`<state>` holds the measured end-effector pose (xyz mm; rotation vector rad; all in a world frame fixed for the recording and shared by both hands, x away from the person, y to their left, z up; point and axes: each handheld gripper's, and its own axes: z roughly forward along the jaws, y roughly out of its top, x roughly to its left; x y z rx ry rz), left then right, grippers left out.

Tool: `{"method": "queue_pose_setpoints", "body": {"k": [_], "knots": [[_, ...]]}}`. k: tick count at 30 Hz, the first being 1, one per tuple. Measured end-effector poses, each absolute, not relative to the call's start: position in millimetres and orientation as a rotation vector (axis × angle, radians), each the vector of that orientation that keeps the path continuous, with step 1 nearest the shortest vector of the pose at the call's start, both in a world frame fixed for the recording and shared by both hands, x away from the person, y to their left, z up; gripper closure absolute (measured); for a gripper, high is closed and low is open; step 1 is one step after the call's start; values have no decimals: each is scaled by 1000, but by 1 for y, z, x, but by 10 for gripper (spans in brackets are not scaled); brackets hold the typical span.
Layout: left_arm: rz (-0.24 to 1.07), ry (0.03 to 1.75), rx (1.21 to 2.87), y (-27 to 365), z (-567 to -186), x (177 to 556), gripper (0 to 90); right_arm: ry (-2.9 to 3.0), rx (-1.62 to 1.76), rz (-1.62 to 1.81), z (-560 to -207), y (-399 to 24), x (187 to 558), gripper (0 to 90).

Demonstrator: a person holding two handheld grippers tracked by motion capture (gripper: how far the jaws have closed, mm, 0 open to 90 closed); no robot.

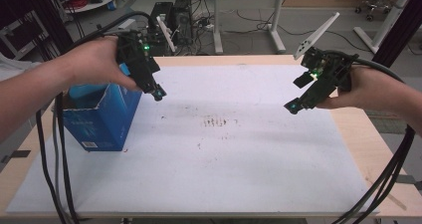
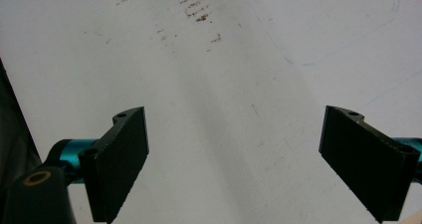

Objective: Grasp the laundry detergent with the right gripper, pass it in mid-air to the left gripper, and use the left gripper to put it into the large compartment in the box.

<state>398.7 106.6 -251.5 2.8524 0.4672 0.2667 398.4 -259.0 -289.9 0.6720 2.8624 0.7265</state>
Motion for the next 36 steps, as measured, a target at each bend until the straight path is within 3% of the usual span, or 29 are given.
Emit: {"method": "queue_pose_setpoints", "body": {"k": [36], "knots": [[262, 490, 2839, 106, -252, 400, 203, 2877, 657, 718, -293, -257, 401, 117]]}}
